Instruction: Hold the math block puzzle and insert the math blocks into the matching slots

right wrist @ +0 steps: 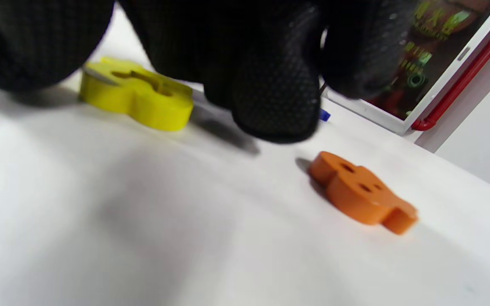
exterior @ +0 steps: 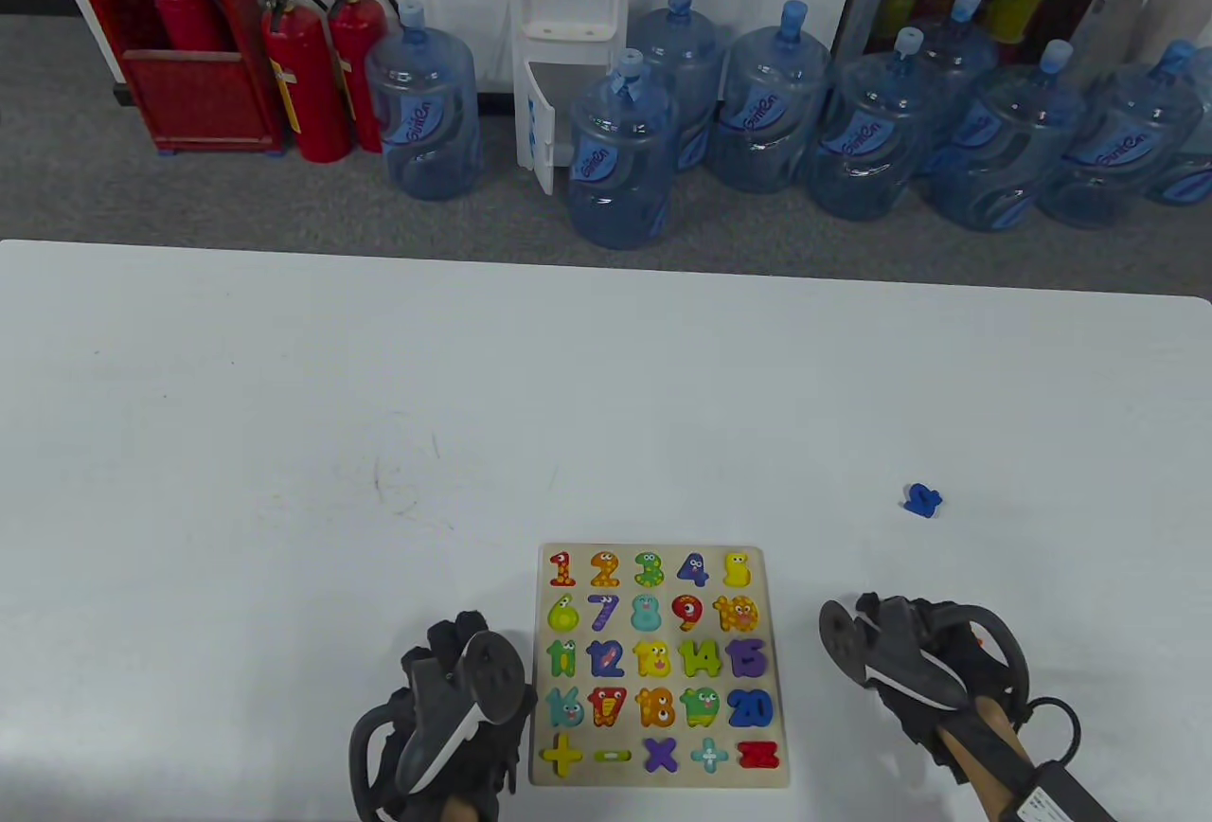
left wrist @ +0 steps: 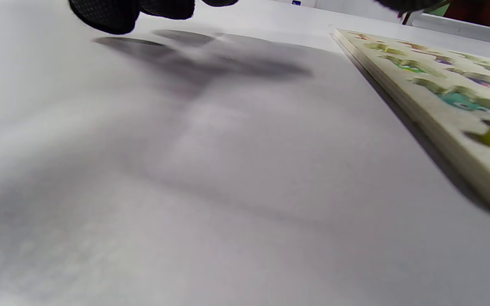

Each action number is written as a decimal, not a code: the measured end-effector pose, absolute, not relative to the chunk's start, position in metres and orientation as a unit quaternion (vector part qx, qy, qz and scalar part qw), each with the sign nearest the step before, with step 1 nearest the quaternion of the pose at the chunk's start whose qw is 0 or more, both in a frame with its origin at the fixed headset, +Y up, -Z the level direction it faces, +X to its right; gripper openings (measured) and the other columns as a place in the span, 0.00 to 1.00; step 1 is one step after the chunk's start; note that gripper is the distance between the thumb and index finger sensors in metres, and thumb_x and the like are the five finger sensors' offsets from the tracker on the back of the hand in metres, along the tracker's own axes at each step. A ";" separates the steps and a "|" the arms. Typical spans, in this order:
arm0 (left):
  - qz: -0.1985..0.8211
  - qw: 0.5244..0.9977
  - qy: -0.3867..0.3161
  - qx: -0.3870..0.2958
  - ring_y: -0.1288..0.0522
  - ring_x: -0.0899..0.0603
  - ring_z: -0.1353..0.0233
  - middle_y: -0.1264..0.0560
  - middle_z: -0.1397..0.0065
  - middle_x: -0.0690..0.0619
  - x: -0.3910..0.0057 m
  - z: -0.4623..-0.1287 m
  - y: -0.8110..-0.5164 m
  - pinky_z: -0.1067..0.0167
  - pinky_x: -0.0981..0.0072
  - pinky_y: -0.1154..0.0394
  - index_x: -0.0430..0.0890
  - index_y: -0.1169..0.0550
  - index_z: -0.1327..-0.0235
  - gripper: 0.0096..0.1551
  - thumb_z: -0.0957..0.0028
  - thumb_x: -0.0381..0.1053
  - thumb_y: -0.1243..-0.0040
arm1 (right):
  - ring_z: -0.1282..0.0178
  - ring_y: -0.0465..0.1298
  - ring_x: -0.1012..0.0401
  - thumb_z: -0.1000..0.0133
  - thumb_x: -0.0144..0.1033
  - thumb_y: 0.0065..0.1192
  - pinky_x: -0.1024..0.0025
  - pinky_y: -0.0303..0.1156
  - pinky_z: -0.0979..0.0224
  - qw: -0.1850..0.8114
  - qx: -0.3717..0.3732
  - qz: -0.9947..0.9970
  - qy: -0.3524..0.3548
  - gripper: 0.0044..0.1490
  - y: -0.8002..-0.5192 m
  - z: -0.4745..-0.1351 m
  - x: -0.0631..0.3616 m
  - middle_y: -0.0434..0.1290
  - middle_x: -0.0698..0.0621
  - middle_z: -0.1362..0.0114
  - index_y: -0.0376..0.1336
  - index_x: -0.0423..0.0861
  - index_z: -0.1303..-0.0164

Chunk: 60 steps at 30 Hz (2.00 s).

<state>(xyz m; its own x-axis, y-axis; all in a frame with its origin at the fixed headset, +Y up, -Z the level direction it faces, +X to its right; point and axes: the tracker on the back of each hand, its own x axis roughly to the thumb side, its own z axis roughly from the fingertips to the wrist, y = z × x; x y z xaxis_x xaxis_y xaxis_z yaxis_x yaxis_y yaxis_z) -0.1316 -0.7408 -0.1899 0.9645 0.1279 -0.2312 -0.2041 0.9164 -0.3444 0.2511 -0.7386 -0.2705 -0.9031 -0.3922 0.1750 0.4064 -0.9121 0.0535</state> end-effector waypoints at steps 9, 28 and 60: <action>0.081 0.975 0.108 -0.177 0.48 0.30 0.17 0.54 0.18 0.44 -0.134 -0.189 -0.740 0.26 0.34 0.37 0.49 0.55 0.22 0.51 0.54 0.66 0.53 | 0.46 0.82 0.62 0.72 0.34 0.77 0.59 0.74 0.33 0.176 -0.136 -0.975 -0.029 0.42 -0.744 -0.273 0.249 0.73 0.55 0.35 0.66 0.56 0.43; 0.091 0.976 0.091 -0.175 0.48 0.30 0.17 0.54 0.18 0.44 -0.133 -0.184 -0.737 0.26 0.34 0.38 0.49 0.55 0.22 0.51 0.54 0.66 0.53 | 0.54 0.84 0.62 0.72 0.47 0.68 0.60 0.77 0.38 0.218 -0.144 -0.964 -0.051 0.43 -0.744 -0.252 0.224 0.78 0.48 0.43 0.67 0.49 0.42; 0.103 0.977 0.066 -0.175 0.48 0.30 0.17 0.54 0.17 0.44 -0.128 -0.187 -0.737 0.26 0.34 0.37 0.49 0.55 0.22 0.51 0.54 0.67 0.54 | 0.47 0.82 0.61 0.72 0.44 0.73 0.57 0.74 0.34 0.145 -0.173 -0.974 -0.035 0.44 -0.740 -0.240 0.227 0.75 0.51 0.39 0.68 0.52 0.41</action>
<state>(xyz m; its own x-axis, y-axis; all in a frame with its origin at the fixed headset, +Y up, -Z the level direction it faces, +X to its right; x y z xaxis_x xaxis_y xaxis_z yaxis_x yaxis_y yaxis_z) -0.1282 -0.7368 -0.1871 0.9702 0.1774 -0.1649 -0.2237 0.9173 -0.3293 0.2272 -0.7401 -0.2401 -0.8980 -0.2700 0.3474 0.2942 -0.9556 0.0178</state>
